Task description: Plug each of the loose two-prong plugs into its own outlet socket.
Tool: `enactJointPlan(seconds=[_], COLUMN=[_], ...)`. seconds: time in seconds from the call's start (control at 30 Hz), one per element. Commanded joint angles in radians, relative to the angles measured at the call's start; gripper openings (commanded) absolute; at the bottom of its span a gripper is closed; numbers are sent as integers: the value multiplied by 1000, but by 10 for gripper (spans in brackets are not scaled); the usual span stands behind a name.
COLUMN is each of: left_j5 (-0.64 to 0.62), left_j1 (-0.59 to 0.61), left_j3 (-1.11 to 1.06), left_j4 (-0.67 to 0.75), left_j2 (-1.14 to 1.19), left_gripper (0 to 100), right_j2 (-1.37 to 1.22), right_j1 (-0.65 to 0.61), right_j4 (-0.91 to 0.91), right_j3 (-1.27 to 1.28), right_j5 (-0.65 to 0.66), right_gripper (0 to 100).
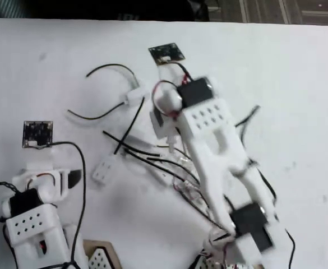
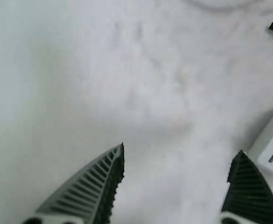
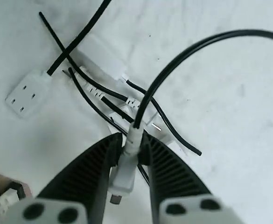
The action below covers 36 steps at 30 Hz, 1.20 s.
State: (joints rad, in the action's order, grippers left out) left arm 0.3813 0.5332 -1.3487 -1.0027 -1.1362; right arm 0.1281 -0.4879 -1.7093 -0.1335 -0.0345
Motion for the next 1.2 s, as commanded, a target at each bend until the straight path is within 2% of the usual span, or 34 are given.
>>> enactJointPlan(seconds=[0.0,0.17,0.33,0.47,0.6,0.7,0.83,0.93,1.07,1.17], left_j5=[-63,-163,-232,-236,-238,-250,-298,-302,-354,-365], left_j1=[-50,-96,-173,-236,-305,-357,-412,-456,-524,-572], left_j3=[77,172,279,411,520,574,640,678,669,621], left_j4=[11,9,-91,-207,-292,-339,-405,-453,-473,-437], left_j2=[-19,-19,-19,-21,-21,-21,-22,-93,-297,-455], left_gripper=[351,351,346,250,157,155,155,151,147,79], right_j2=[200,367,553,705,806,872,990,1082,1155,1185], right_j1=[-7,-13,-130,-252,-294,-306,-397,-472,-507,-533], right_j4=[-5,-4,-5,-2,18,56,102,127,163,206], right_j3=[38,137,249,316,402,489,568,597,658,709], right_j5=[84,127,120,118,118,126,120,118,118,118], right_gripper=[16,16,17,17,17,17,17,17,17,17])
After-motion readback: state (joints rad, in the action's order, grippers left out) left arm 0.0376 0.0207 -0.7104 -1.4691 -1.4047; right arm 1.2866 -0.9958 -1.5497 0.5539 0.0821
